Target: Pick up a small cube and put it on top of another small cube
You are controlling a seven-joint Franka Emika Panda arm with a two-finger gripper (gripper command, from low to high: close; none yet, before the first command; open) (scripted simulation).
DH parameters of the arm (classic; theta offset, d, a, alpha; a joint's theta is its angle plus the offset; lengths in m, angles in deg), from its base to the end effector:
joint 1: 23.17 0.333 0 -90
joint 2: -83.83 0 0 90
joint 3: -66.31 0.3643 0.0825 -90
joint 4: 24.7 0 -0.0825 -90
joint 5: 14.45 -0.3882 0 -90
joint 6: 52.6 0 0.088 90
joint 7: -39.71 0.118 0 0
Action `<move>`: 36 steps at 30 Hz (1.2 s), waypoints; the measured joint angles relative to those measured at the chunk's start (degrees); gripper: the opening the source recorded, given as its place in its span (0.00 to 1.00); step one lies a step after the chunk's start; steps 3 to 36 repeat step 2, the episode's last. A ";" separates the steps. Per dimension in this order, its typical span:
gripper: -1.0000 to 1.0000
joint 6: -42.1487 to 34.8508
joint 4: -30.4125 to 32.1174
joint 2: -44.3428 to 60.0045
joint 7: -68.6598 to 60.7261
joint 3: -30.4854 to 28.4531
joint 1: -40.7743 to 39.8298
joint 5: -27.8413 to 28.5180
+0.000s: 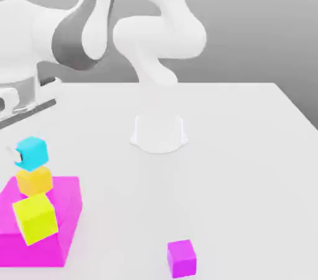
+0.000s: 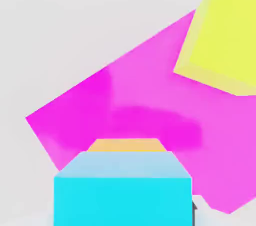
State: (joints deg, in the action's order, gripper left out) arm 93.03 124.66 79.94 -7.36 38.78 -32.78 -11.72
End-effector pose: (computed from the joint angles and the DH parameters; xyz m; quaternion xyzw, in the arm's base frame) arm 0.3467 -0.2607 0.3079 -0.9943 -0.1067 0.0001 0.0031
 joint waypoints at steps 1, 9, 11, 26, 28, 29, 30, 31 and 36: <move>1.00 0.00 0.00 0.00 0.00 0.00 0.00 0.00; 1.00 0.00 0.00 0.00 0.00 0.00 0.00 0.00; 1.00 0.00 0.00 0.00 0.00 0.00 0.00 0.00; 1.00 0.00 0.00 0.00 0.00 0.00 0.00 0.00; 1.00 0.00 0.00 0.00 0.00 0.00 0.00 0.00; 1.00 0.00 0.00 0.00 0.00 0.00 0.00 0.00; 1.00 0.00 0.00 0.00 0.00 0.00 0.00 0.00; 1.00 0.00 0.00 0.00 0.00 0.00 0.00 0.00; 1.00 0.00 0.00 0.00 0.00 0.00 0.00 0.00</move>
